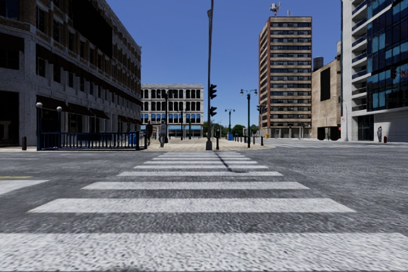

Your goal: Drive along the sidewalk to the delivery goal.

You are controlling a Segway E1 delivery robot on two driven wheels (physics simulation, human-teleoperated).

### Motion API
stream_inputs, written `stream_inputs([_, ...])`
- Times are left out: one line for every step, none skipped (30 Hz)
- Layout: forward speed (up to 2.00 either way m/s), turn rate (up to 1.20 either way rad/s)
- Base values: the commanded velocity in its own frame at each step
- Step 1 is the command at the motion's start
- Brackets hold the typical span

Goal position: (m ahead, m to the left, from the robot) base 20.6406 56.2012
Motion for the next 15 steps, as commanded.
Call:
stream_inputs([2.0, 0.0])
stream_inputs([2.0, 0.0])
stream_inputs([2.0, 0.0])
stream_inputs([2.0, 0.0])
stream_inputs([2.0, 0.0])
stream_inputs([2.0, 0.0])
stream_inputs([2.0, 0.0])
stream_inputs([2.0, 0.0])
stream_inputs([2.0, 0.0])
stream_inputs([2.0, 0.0])
stream_inputs([2.0, 0.0])
stream_inputs([2.0, 0.0])
stream_inputs([2.0, 0.0])
stream_inputs([2.0, 0.0])
stream_inputs([2.0, 0.0])
